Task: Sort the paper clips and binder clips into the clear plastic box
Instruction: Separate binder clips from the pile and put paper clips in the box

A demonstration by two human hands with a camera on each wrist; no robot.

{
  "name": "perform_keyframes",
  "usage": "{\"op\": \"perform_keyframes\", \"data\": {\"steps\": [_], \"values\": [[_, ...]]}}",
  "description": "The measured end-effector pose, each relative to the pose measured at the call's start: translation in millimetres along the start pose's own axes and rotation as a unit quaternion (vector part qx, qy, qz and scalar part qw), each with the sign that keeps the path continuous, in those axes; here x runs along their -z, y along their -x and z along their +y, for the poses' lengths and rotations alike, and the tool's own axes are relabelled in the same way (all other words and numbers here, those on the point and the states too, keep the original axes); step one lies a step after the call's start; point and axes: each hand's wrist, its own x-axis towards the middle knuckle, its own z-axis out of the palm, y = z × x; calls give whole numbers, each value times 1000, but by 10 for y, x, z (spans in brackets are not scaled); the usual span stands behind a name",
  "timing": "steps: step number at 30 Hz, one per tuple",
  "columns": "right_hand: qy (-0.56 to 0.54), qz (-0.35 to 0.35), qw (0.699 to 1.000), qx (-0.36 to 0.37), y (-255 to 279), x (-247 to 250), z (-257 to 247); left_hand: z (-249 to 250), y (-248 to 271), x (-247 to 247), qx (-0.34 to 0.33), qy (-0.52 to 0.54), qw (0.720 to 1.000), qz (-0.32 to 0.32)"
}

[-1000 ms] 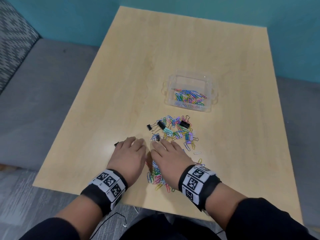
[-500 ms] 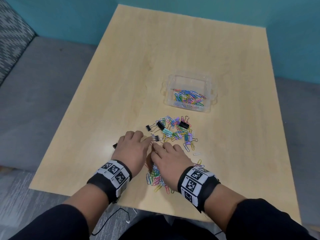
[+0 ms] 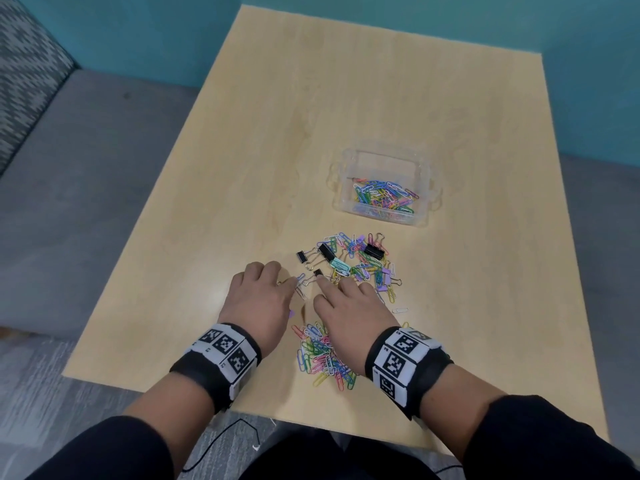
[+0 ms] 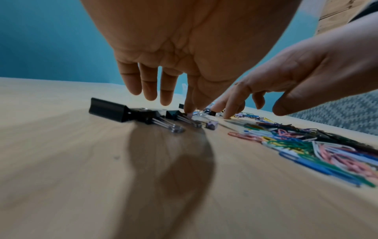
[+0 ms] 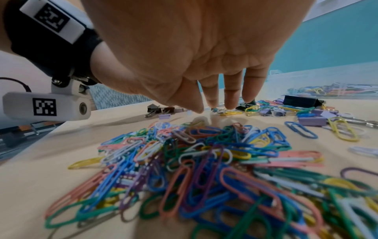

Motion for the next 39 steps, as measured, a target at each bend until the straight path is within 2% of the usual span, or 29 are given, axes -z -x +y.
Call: {"op": "perform_keyframes", "data": {"steps": [6, 12, 17, 20, 23, 28, 33, 36, 39], "values": [[3, 13, 1000, 3, -37, 14, 57, -1, 70, 0, -11, -7, 1000, 8], [-15, 52, 998, 18, -30, -12, 105, 182, 213, -33, -76, 2, 997, 21], [-52, 69, 996, 7, 229, -113, 121, 88, 229, -9, 18, 25, 999, 34], [-63, 72, 995, 42, 323, -213, 49, 11, 223, 2, 44, 35, 998, 38], [-65, 74, 993, 59, 272, -287, -63, 64, 169, 15, 19, 27, 999, 41], [-68, 73, 994, 51, 244, -277, -103, 268, -29, 45, -76, -11, 997, 6], [-79, 70, 993, -52, 182, -230, 91, 328, -83, 84, -45, -31, 998, -8], [-73, 54, 995, -42, 157, -251, 138, 398, -103, 71, -74, -37, 996, -14], [-64, 55, 996, -34, 159, -267, 141, 429, -101, 54, -68, -41, 997, -14]]}}
